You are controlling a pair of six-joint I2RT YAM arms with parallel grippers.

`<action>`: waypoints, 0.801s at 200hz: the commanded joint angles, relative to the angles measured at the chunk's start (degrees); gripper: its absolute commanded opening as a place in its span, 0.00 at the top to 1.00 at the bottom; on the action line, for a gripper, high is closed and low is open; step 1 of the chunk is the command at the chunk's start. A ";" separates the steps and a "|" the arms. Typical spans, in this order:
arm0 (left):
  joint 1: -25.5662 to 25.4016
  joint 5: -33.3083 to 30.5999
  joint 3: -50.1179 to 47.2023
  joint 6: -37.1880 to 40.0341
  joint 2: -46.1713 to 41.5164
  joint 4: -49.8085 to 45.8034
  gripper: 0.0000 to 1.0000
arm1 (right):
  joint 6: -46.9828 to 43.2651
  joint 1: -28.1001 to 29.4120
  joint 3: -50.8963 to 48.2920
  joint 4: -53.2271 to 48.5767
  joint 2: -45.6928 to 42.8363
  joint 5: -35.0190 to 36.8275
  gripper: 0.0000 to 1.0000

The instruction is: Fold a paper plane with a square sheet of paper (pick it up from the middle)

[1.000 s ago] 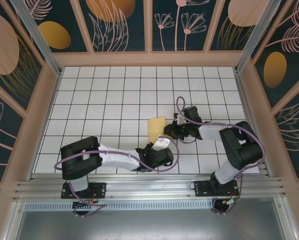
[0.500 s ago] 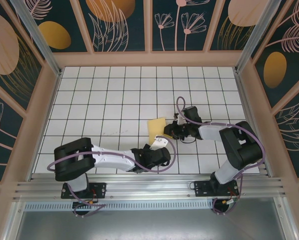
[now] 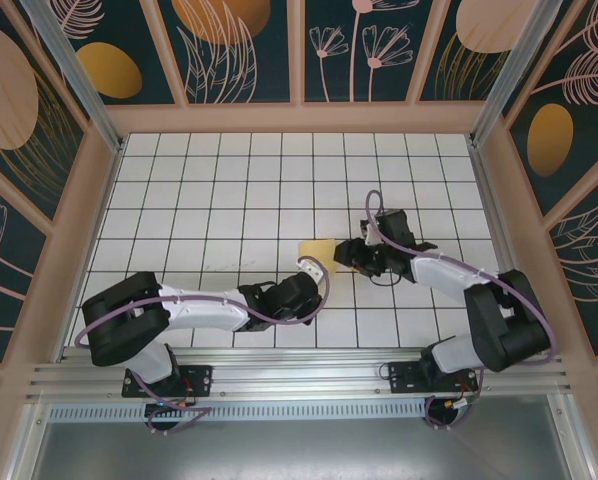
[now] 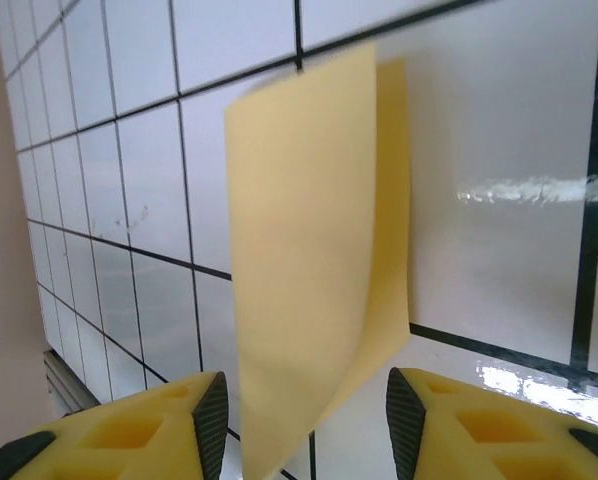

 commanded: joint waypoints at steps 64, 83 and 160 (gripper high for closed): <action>4.31 14.65 -2.61 1.62 -1.19 4.74 0.90 | -4.79 4.21 7.14 1.11 6.29 -4.82 0.78; 5.05 15.94 -3.64 1.25 -1.63 5.49 0.89 | -5.67 4.90 8.93 1.29 10.39 -5.77 0.83; 7.37 17.94 -4.33 0.05 -0.63 5.75 0.86 | -11.53 6.23 13.67 -4.61 21.73 2.43 0.89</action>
